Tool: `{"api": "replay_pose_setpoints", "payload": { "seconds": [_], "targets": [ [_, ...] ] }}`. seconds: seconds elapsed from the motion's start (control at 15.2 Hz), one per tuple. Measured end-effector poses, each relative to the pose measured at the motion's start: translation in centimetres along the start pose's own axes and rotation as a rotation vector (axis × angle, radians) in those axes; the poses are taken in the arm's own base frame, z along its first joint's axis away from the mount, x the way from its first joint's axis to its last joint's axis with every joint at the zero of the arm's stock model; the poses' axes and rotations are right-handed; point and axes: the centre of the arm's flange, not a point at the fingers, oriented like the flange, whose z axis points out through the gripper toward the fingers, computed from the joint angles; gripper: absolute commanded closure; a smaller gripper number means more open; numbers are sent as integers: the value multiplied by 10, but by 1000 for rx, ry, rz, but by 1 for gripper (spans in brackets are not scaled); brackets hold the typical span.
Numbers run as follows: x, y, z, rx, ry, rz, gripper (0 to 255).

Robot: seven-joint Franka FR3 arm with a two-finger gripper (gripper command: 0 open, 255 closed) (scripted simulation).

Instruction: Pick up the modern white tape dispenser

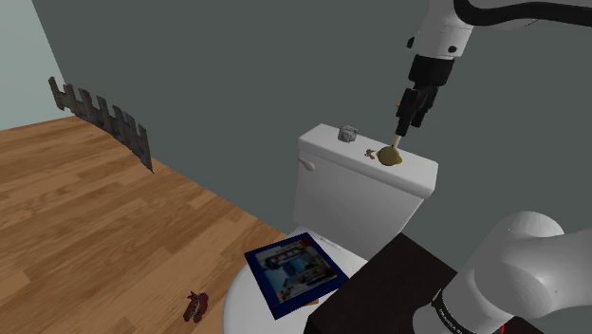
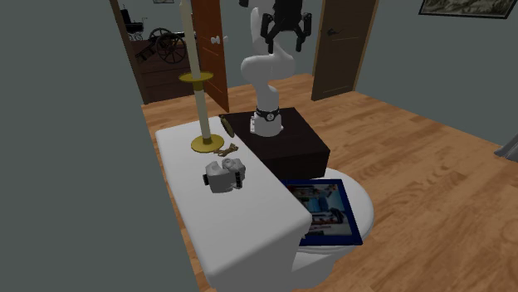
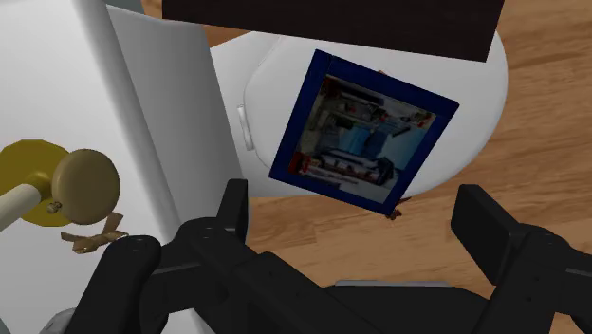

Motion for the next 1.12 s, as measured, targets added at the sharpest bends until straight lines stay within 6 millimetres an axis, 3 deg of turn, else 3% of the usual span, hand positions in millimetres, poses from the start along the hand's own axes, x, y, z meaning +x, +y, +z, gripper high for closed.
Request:
{"api": "replay_pose_setpoints", "payload": {
  "seconds": [0.13, 0.46, 1.12],
  "targets": [
    [6, 1, 2, 2, -1, 17, 0],
    [62, 15, 17, 17, -8, 176, 0],
    [171, 80, 55, 49, -21, 533, 0]
  ]
}}
